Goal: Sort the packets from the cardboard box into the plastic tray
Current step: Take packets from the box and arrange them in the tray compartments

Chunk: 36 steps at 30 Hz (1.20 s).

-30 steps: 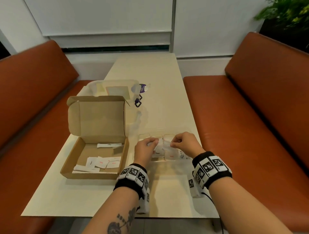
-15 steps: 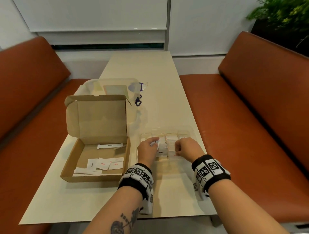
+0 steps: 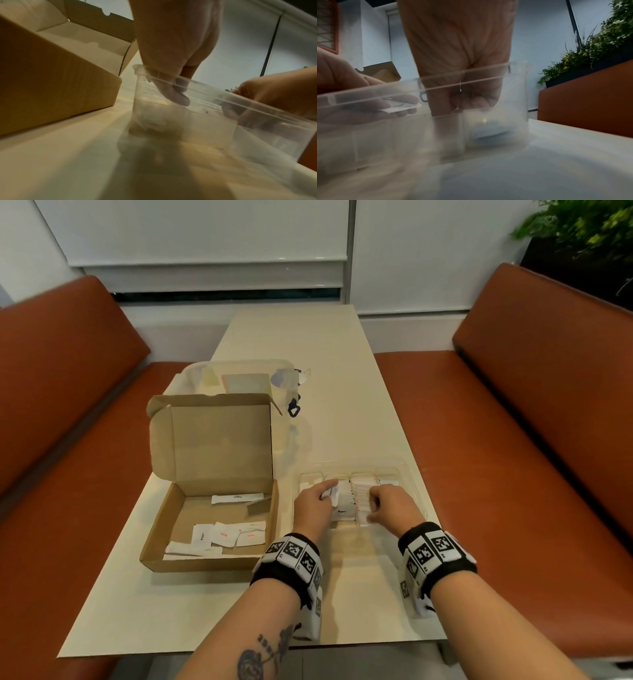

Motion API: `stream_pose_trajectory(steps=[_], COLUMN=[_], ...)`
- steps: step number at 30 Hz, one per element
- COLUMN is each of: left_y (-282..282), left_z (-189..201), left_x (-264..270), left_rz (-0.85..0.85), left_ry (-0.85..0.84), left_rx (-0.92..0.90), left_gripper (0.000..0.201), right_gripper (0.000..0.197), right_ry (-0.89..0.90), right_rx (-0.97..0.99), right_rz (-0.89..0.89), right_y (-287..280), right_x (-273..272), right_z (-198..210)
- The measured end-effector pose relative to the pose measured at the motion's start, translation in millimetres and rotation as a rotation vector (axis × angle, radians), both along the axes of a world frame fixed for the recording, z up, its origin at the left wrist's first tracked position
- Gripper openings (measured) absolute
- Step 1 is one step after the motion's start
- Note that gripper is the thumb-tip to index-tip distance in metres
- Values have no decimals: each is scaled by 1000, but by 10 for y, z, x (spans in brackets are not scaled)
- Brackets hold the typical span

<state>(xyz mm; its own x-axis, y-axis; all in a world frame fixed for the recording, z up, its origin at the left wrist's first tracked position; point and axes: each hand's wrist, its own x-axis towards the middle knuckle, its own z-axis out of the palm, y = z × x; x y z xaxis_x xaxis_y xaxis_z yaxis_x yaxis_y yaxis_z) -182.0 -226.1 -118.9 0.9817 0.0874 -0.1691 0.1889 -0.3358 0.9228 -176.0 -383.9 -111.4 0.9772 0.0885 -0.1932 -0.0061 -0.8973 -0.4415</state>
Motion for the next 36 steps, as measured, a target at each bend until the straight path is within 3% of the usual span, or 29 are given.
stream_pose_trajectory(steps=[8,11,12,14,16,19,24,29,33,36], left_y=[29,26,31,54,92,157,204,250,251,249], left_z=[22,69,85,114,141,146,79,51,35,6], left_x=[-11,-18,-13,1,20,26,-14,-44,-26,-5], left_rz=[-9,-5,-25,-93,-168,-202,-188,-99,-75,-93], left_ry=[2,15,10,-3,-19,-40,-68,-307,-139,-105], left_rx=[-99,-137,-102,-8,74,113,154,579,547,501], left_gripper=[54,44,40,32,24,20,28,41,71,76], right_gripper=[38,14,14,38,50,36,12,14,10,4], right_ry=[-30,-154,-207,-266,-242,-123,-92,-95,-111,-131], right_rx=[23,112,165,235,233,168,99,-1,-52,-47], right_rz=[-28,-41,-44,16,106,119,38,49,42,46], right_y=[4,69,100,175,264,343,332,369,393,433], right_x=[2,-3,4,30,64,99,48,22,28,12], right_z=[-9,80,115,188,258,266,177,83,22,23])
